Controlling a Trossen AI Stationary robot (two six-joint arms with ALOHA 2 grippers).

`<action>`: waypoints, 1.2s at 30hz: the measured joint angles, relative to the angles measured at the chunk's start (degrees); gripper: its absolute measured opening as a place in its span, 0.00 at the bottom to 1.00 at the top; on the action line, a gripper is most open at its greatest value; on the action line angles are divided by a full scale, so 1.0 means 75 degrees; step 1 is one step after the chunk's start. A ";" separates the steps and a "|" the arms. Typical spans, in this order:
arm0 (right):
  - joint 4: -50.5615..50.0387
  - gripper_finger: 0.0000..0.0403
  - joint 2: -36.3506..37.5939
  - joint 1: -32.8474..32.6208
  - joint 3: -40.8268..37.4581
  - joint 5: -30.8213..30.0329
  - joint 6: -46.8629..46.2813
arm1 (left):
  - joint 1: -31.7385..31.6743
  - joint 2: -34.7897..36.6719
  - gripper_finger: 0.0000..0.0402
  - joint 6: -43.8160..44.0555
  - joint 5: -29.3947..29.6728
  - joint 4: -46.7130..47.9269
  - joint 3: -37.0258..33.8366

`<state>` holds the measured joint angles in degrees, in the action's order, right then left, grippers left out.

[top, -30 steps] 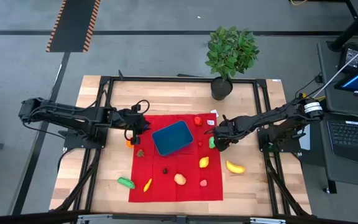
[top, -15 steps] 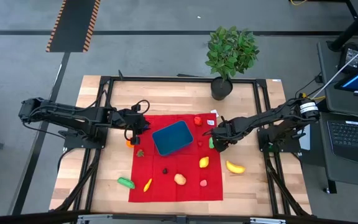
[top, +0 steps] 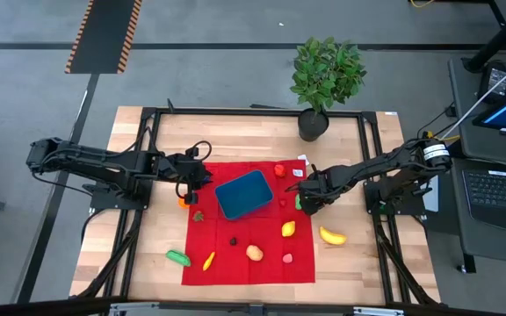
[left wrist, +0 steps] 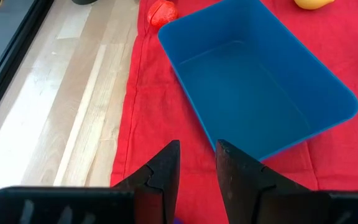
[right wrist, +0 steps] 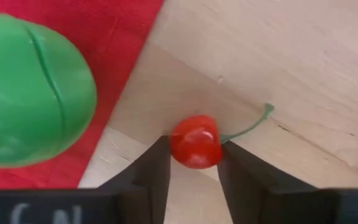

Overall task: Pick and placing Produce into tupperware
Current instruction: Put the cherry into the blue bin

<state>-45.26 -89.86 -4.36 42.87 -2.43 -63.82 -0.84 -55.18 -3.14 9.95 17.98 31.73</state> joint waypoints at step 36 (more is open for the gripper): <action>0.0243 0.43 -0.0006 0.0003 -0.0026 -0.0245 0.0562 | 0.0003 0.0000 0.24 0.0020 -0.0001 0.0003 0.0001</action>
<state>-43.43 -89.91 -4.34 42.68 -4.27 -59.61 -0.82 -55.18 -2.98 9.94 18.00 31.74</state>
